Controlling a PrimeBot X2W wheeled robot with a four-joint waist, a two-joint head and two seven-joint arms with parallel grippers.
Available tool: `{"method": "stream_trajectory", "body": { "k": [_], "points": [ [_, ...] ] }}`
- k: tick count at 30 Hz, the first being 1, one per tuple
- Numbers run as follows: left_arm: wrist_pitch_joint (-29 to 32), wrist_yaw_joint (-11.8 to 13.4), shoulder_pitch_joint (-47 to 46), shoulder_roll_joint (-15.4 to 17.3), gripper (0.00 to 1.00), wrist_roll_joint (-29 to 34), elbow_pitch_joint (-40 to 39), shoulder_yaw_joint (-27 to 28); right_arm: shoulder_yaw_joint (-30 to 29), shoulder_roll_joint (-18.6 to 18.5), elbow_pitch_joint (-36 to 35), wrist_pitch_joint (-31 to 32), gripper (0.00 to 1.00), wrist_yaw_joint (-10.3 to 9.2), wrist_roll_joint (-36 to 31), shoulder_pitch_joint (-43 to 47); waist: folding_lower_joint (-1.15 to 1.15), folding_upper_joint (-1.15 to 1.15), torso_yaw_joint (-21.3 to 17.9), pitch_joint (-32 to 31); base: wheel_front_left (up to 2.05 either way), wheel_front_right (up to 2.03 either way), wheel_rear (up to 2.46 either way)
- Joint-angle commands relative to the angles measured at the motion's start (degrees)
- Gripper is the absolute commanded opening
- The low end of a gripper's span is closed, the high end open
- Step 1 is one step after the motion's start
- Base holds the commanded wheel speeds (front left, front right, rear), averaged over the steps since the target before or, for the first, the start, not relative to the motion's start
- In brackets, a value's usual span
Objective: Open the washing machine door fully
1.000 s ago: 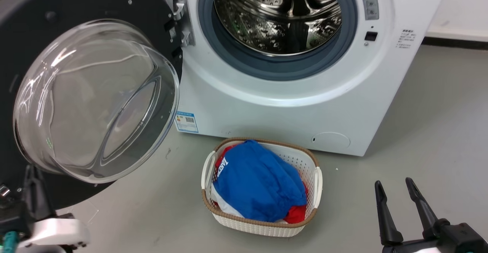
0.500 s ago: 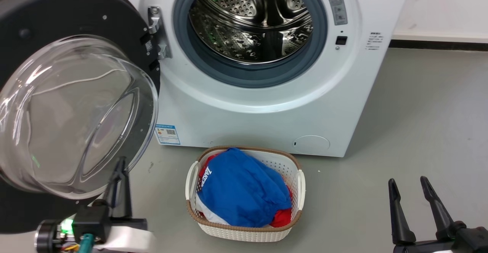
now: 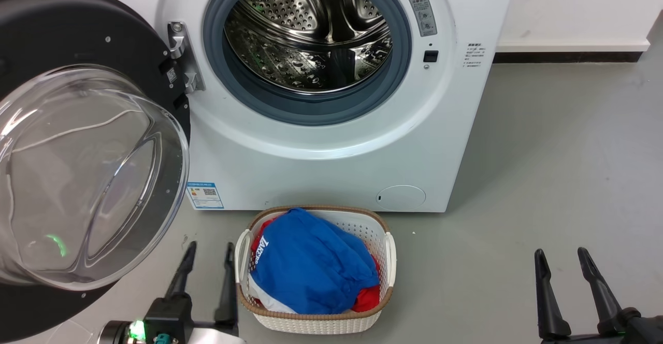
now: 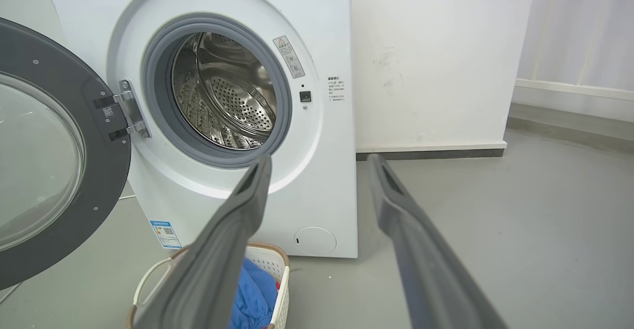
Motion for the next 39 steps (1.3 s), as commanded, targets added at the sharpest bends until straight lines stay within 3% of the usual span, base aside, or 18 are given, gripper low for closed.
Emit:
{"method": "stream_trajectory", "body": {
  "k": [1, 14, 15, 20, 39],
  "points": [
    [-0.1, 0.4, 0.5, 0.0, 1.00, 0.0, 0.3, 0.0, 0.0, 0.1, 0.2, -0.1, 1.00, -0.01, 0.3, 0.6, 0.00, 0.00, -0.1, -0.1, 0.00, 0.00, 0.00],
    [-0.1, 0.9, 1.0, -0.1, 1.00, -1.1, 2.1, 0.7, -0.3, 0.1, 0.9, -0.1, 1.00, -0.01, 1.1, 1.2, 0.00, 0.00, -0.1, -0.4, 0.00, 0.00, 0.00],
    [0.0, 0.5, 0.9, 0.0, 0.00, -1.1, 2.2, 0.5, -0.2, 0.0, 1.1, 0.0, 0.00, 0.00, 0.9, 0.6, 0.00, 0.00, -0.2, -0.4, 0.00, 0.00, 0.00],
    [0.7, 0.3, 1.6, 0.0, 0.00, -2.3, 4.8, 0.4, -0.1, 0.0, 3.5, 0.2, 0.00, 0.00, 2.0, 0.9, 0.00, 0.00, -0.2, -0.4, 0.00, 0.00, 0.00],
    [5.8, -1.7, -1.5, 0.0, 0.00, -24.0, 6.0, 2.7, 0.4, -1.2, 7.1, 4.2, 0.00, 0.00, 23.7, -3.9, 0.00, 0.00, -0.3, -0.1, 0.00, 0.00, 0.00]
  ]
}}
